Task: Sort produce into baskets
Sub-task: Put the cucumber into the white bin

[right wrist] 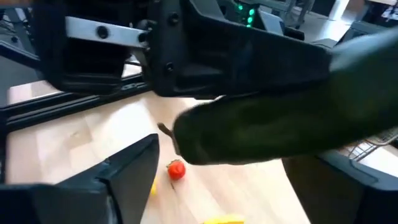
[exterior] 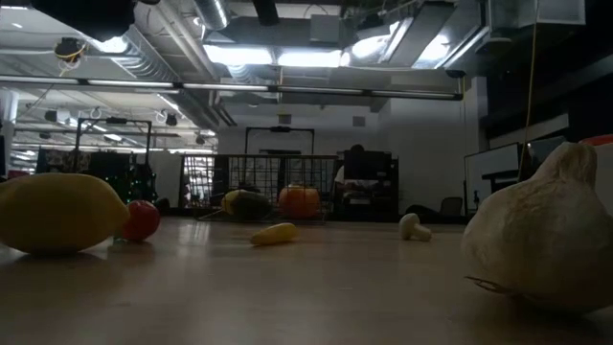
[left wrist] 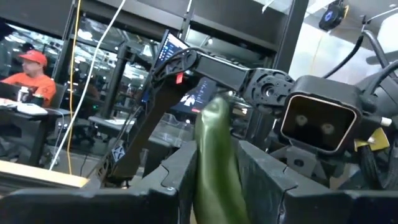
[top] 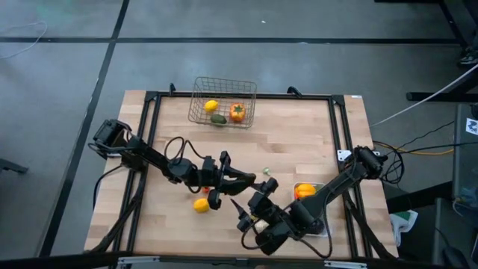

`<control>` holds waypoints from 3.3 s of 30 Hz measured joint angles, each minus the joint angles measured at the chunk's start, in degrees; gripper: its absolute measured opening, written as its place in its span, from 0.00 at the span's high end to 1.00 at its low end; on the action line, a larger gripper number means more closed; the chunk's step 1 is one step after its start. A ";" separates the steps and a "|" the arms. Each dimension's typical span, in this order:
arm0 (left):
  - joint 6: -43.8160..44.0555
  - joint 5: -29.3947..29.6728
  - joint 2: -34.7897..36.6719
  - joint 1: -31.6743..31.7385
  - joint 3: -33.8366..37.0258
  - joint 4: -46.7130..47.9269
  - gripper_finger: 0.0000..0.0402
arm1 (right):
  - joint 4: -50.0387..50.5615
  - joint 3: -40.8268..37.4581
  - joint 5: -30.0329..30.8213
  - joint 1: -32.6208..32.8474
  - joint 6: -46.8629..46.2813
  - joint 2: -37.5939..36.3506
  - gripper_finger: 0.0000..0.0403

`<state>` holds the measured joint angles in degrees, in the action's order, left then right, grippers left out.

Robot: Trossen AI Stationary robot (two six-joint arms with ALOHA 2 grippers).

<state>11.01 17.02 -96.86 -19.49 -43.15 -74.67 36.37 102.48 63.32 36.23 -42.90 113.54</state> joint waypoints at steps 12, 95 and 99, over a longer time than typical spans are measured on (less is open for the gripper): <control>-0.59 -0.93 0.06 -0.18 -0.05 0.19 0.73 | 0.09 -0.04 0.07 -0.31 1.01 0.00 0.56; -5.10 -0.42 -0.11 -3.40 0.03 12.96 0.86 | 8.76 0.02 -20.91 -0.31 -4.00 0.00 0.61; -5.10 -0.42 -0.11 -3.40 0.03 12.95 0.86 | 8.73 0.02 -21.23 -0.59 -4.00 -0.02 0.61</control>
<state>5.91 16.60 -96.97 -22.90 -43.11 -61.72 45.10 102.50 42.09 35.64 -46.89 113.51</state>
